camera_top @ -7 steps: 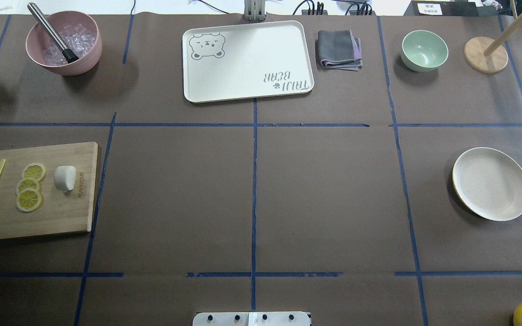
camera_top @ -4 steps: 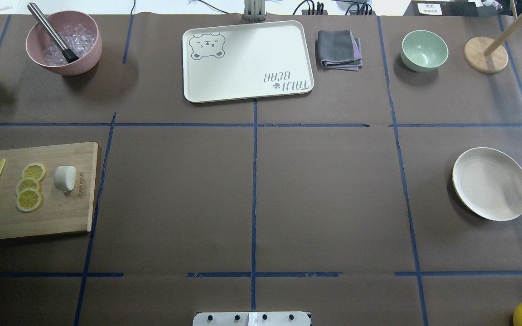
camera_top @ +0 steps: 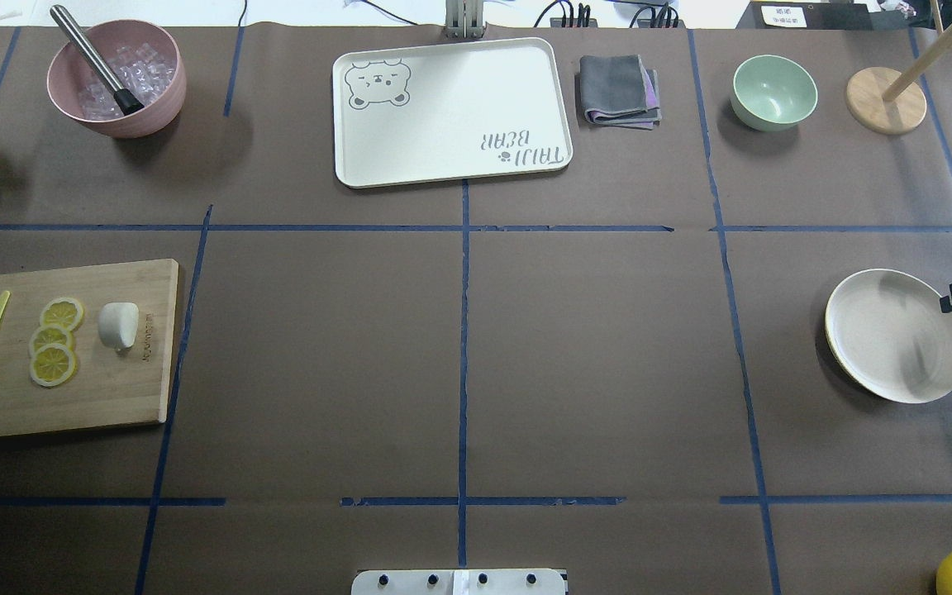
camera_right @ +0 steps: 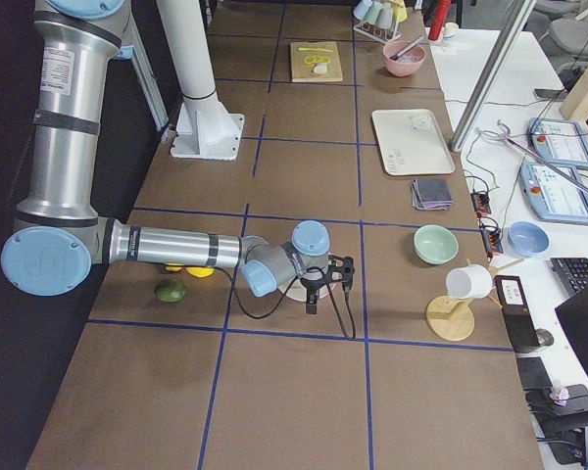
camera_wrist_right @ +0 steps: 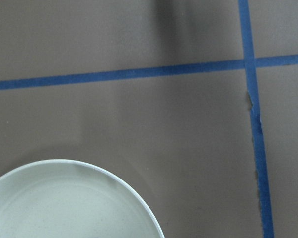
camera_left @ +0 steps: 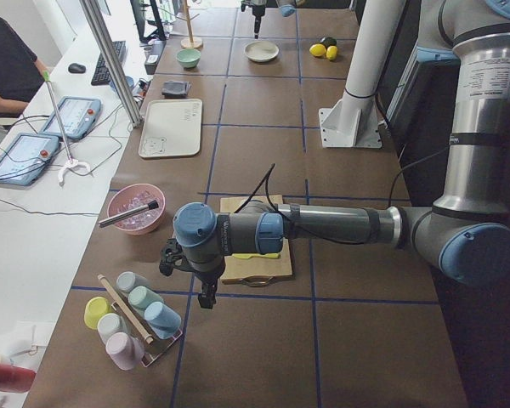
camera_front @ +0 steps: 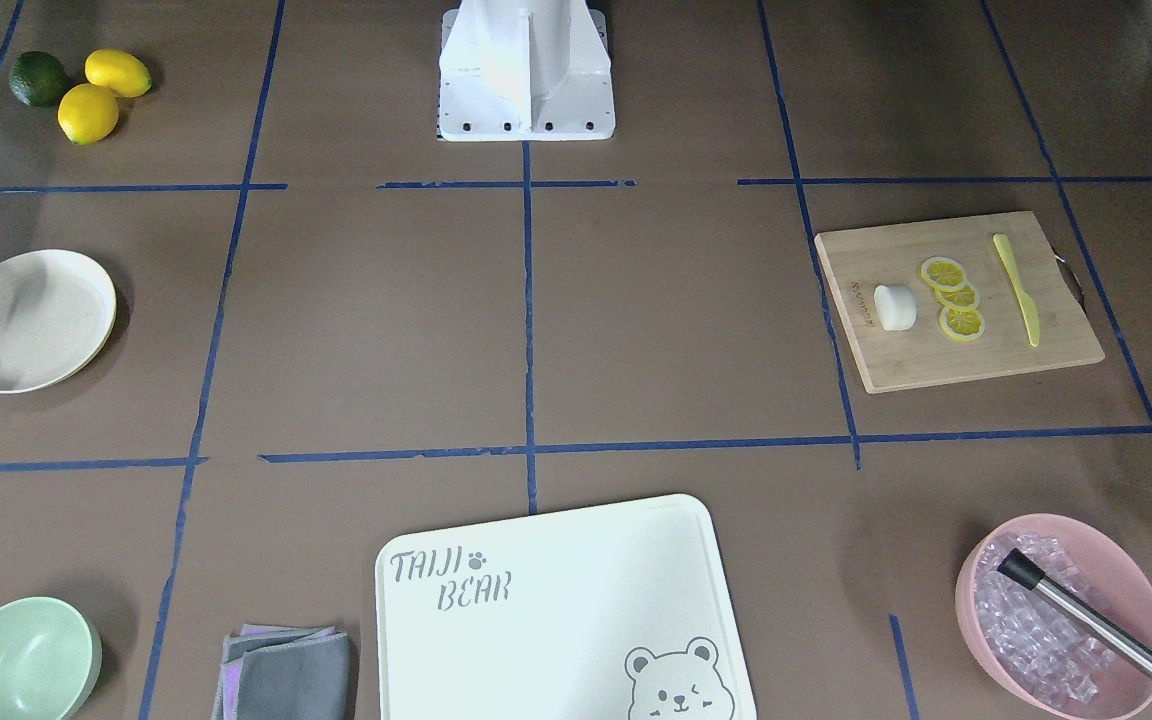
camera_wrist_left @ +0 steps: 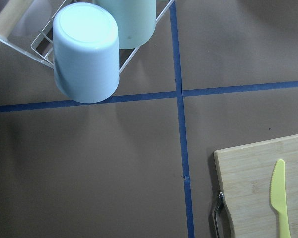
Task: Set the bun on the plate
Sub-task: 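Grasp the rim of the white plate with the right gripper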
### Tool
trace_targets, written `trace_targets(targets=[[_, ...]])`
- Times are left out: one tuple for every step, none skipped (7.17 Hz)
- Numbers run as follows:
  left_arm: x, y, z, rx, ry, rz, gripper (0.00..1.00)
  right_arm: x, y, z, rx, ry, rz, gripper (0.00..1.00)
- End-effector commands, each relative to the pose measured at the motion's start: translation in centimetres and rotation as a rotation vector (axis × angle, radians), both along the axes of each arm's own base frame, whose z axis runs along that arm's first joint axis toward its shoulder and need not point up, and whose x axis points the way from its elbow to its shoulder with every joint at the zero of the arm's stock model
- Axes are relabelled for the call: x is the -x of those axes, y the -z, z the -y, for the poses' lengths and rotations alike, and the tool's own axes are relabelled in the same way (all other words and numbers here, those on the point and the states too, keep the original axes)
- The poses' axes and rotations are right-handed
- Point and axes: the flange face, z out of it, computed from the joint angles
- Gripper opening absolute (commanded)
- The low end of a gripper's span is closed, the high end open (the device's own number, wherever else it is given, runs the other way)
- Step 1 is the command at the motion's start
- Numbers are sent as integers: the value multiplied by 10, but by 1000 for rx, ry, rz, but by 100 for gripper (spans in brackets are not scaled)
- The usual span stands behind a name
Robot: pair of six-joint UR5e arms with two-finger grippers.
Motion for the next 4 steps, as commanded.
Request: trace_targets(targets=[[0,1,0,-1,0,0,100,20,-19,-10,23,43,-33,99],[0,1,0,-1,0,0,100,21,-27,-12,34,47,-41,98],[0,2,1,-5,0,0,100,21,-30,-12,41,46,-43,89],[0,3,0,-5,1,0,100,21,-31,-12,43,47,-44,63]])
